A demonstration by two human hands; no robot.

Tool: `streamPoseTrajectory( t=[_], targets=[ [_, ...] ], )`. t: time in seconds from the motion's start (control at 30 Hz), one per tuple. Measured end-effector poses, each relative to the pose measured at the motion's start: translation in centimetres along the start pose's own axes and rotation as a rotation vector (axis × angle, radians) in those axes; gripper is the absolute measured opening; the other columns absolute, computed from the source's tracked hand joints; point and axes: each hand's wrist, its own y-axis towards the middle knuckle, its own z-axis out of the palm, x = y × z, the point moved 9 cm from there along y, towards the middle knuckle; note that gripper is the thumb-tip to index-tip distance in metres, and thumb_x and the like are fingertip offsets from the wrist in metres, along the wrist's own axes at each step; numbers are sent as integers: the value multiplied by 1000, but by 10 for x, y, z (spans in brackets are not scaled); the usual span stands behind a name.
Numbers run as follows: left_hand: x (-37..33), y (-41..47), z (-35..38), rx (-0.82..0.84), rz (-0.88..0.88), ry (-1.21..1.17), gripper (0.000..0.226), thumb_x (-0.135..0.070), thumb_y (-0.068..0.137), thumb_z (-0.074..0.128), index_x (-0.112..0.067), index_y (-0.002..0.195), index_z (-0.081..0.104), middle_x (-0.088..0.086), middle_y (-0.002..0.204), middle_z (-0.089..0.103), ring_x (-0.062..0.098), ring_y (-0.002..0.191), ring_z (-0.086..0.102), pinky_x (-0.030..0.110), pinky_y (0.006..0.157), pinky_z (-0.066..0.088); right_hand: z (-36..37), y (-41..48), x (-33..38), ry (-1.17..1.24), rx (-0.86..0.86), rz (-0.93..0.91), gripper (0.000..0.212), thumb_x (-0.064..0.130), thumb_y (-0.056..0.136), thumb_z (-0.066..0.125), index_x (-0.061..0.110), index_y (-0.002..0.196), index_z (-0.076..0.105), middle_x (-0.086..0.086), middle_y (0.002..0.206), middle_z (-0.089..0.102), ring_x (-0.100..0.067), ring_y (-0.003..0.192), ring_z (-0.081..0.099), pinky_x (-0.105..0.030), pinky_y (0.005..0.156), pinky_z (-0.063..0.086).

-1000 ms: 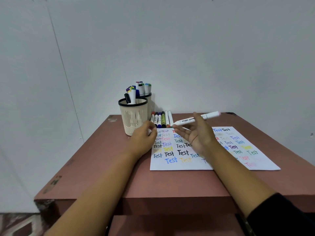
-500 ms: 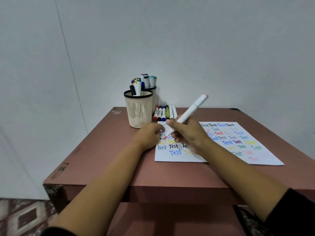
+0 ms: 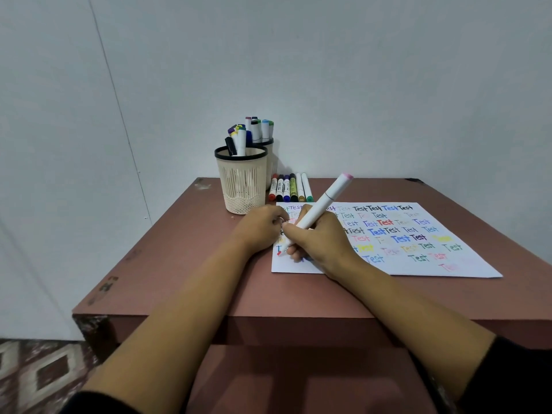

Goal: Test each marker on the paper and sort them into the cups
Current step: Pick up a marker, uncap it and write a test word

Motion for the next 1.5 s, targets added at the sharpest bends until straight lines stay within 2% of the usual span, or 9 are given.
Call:
streamPoseTrajectory(
  t=[0.13, 0.4, 0.53, 0.73, 0.87, 1.07, 1.13, 1.27, 1.5],
  targets=[
    [-3, -1, 0, 5, 14, 4, 29, -6, 89, 48, -10, 112, 64, 9, 114, 63, 22, 102, 55, 14, 63, 27, 3, -1, 0, 1, 27, -7, 31, -3, 85, 60, 10, 61, 43, 0, 41, 55, -16, 40, 56, -24, 42, 45],
    [-4, -1, -1, -3, 23, 2, 29, -5, 90, 46, -8, 113, 64, 9, 116, 63, 22, 106, 54, 13, 67, 27, 1, -4, 5, -63, -9, -57, 31, -5, 79, 57, 12, 61, 38, -5, 44, 51, -12, 35, 50, -22, 42, 42],
    [-3, -1, -1, -9, 13, -1, 27, -7, 90, 49, -9, 112, 65, 8, 115, 64, 22, 104, 55, 12, 66, 26, -1, -2, 2, -35, -9, -49, 31, -2, 83, 58, 12, 62, 39, 3, 38, 51, -17, 40, 52, -23, 43, 43],
    [-5, -2, -2, 3, 14, 8, 30, -3, 90, 45, -8, 113, 64, 10, 117, 62, 22, 106, 54, 16, 69, 28, 4, -5, 4, -40, 31, -39, 30, -6, 80, 57, 11, 60, 41, 0, 40, 53, -12, 35, 51, -22, 41, 43],
    [-5, -2, -2, 3, 13, 14, 31, -2, 89, 44, -7, 113, 64, 11, 117, 62, 23, 106, 54, 14, 66, 26, 6, -7, 4, -79, 55, -20, 29, -5, 77, 57, 11, 58, 41, -4, 43, 54, -13, 35, 51, -20, 38, 40],
    [-5, -2, -2, -11, 20, 21, 26, -5, 89, 45, -7, 107, 65, 11, 110, 65, 24, 99, 56, 17, 62, 26, -8, 0, 2, 79, -46, -29, 24, 6, 87, 64, 11, 69, 49, 1, 45, 56, -12, 39, 53, -21, 39, 43],
    [-5, -2, -1, -5, 18, 25, 27, -5, 90, 44, -7, 108, 64, 11, 111, 64, 25, 100, 56, 20, 64, 28, -10, 1, 1, 40, -63, -31, 25, 10, 87, 66, 11, 68, 50, 1, 44, 55, -14, 40, 53, -23, 39, 42],
    [-5, -2, -1, 9, 3, 11, 31, -2, 88, 45, -8, 113, 64, 9, 117, 62, 23, 108, 54, 21, 80, 33, -8, -1, 0, -72, -80, -27, 29, 4, 80, 61, 13, 58, 45, -6, 45, 54, -22, 42, 51, -25, 43, 41],
    [-4, -2, 0, 11, 1, 4, 29, -4, 91, 46, -8, 114, 64, 9, 118, 62, 22, 109, 53, 17, 77, 32, -1, -6, 6, -135, -25, -41, 29, 0, 77, 58, 13, 58, 41, -9, 49, 54, -11, 34, 50, -21, 40, 39]
  ],
)
